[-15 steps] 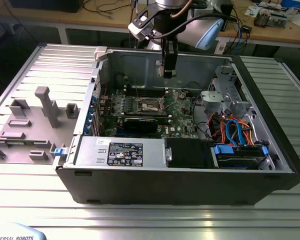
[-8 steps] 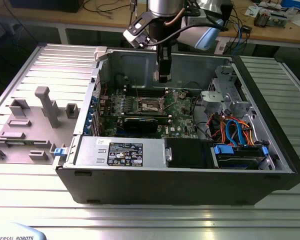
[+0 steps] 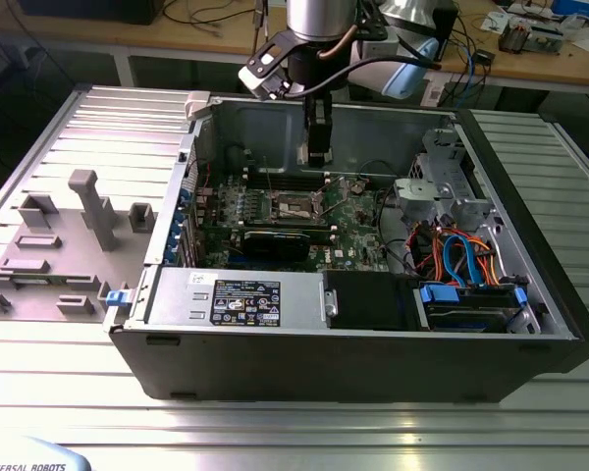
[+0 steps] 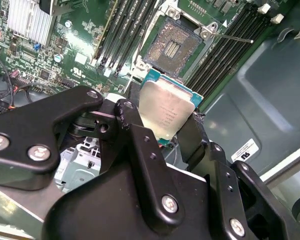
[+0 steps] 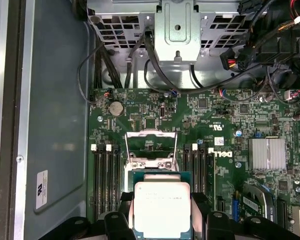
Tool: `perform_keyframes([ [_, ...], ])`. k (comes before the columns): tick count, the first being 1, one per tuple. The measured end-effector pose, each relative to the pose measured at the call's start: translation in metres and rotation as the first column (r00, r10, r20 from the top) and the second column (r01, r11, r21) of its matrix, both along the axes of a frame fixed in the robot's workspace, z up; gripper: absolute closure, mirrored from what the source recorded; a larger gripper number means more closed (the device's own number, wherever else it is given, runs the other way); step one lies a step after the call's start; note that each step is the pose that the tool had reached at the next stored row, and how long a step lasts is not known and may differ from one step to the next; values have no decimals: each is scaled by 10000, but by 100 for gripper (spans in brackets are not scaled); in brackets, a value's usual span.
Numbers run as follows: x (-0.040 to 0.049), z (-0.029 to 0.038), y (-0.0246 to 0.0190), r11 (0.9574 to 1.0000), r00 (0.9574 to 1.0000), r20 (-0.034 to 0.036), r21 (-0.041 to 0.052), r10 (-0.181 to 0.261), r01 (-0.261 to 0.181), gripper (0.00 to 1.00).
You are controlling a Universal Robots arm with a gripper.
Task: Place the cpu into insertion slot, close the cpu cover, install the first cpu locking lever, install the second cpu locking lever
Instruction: 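Place the cpu into insertion slot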
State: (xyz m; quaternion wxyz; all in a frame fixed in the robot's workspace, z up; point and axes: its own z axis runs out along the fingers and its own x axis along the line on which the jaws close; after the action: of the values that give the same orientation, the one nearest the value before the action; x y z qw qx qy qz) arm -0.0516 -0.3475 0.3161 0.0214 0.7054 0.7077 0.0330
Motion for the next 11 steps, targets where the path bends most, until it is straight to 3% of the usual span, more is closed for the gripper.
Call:
perform_keyframes([
  [8,0,-7,0,10000,10000,3,4,0,0,46],
  [11,-2,-81,0,10000,10000,1,4,0,0,46],
])
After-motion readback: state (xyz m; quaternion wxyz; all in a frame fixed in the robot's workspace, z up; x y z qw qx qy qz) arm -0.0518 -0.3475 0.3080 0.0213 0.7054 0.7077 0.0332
